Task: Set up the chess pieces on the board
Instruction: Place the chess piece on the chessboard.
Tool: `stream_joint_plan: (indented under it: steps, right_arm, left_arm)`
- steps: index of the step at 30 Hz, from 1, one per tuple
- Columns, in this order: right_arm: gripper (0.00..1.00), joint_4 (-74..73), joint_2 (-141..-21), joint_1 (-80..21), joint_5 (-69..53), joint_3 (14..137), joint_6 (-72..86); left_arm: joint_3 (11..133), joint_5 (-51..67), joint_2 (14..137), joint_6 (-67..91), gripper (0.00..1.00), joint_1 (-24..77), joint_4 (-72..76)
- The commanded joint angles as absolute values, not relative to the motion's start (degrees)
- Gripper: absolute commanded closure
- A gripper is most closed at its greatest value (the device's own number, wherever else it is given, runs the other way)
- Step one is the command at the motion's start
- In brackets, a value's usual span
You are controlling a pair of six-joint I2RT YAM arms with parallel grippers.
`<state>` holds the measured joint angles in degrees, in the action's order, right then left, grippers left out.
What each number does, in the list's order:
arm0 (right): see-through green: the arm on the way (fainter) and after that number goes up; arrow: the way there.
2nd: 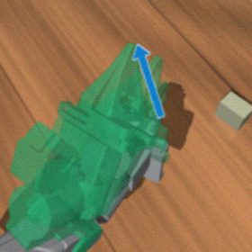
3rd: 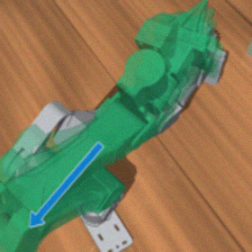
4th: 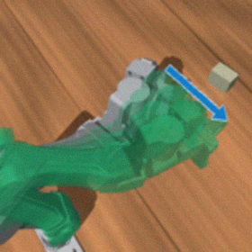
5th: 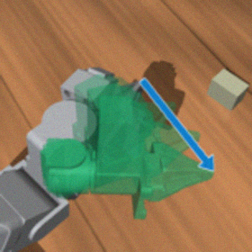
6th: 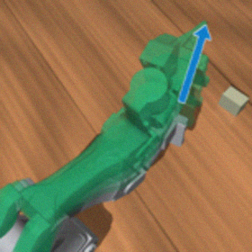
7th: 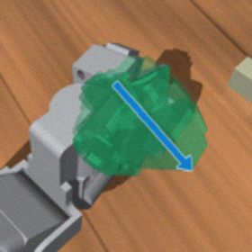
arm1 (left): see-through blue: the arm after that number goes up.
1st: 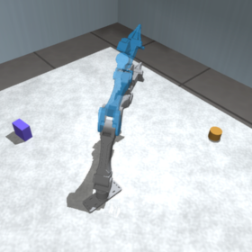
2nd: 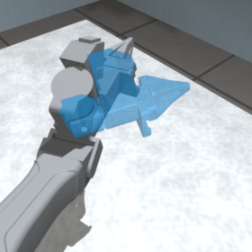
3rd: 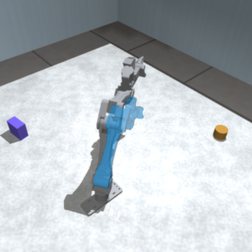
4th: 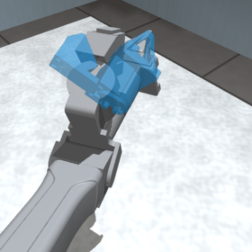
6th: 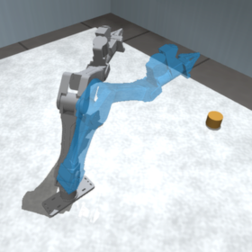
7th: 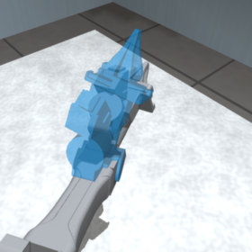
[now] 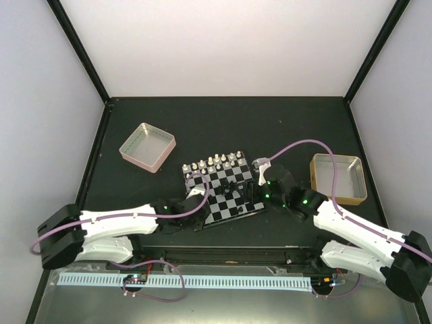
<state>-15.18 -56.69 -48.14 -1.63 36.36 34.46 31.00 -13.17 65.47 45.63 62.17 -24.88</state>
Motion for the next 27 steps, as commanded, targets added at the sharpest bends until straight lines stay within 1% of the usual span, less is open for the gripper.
stream_joint_plan:
  steps: [1,6,7,10,14,15,17,19,22,24,27]
  right_arm:
    - [0.34,-15.11,-56.77,-48.02,-0.19,36.54,35.07]
    - [0.34,-16.41,-56.53,-48.02,-0.28,36.56,33.49]
    - [0.34,-16.55,-56.5,-48.06,-0.27,36.56,33.28]
    - [0.33,-17.11,-56.54,-47.99,-0.5,36.81,32.81]
    - [0.33,-17.4,-56.55,-48.04,-0.58,37.39,33.06]
    - [0.33,-17.42,-56.55,-48.01,-0.37,37.5,33.4]
    - [0.33,-17.38,-56.44,-48.04,0.22,37.63,34.42]
    - [0.33,-16.97,-56.23,-47.92,0.82,37.41,35.67]
    - [0.33,-16.81,-56.22,-47.93,1.89,37.02,37.33]
    - [0.33,-17.1,-56.19,-47.97,2.77,36.71,38.34]
    - [0.33,-17.08,-56.31,-47.92,3.41,36.16,39.3]
  left_arm:
    - [34.36,-19.68,70.45,49.49,0.98,64.17,-26.78]
    - [33.43,-18.85,72.35,52.68,0.98,64.81,-25.66]
    - [33.06,-18.53,72.15,53.21,0.97,64.86,-25.58]
    - [32.44,-17.96,70.51,54.39,0.81,64.86,-25.83]
    - [33.44,-17.46,66.95,55.78,0.48,64.5,-28.19]
    - [33.93,-17.05,65.96,55.88,0.43,64.03,-28.92]
    - [35.22,-15.84,63.84,55.78,0.37,62.81,-30.7]
    - [35.93,-14.45,61.68,55.29,0.35,61.34,-32.1]
    - [36.65,-9.29,59.72,54.03,0.35,58.23,-33.64]
    - [37.24,-5.2,59.61,53.28,0.36,56.56,-34.59]
    - [38.21,0.92,61.03,52.55,0.42,54.42,-35.63]
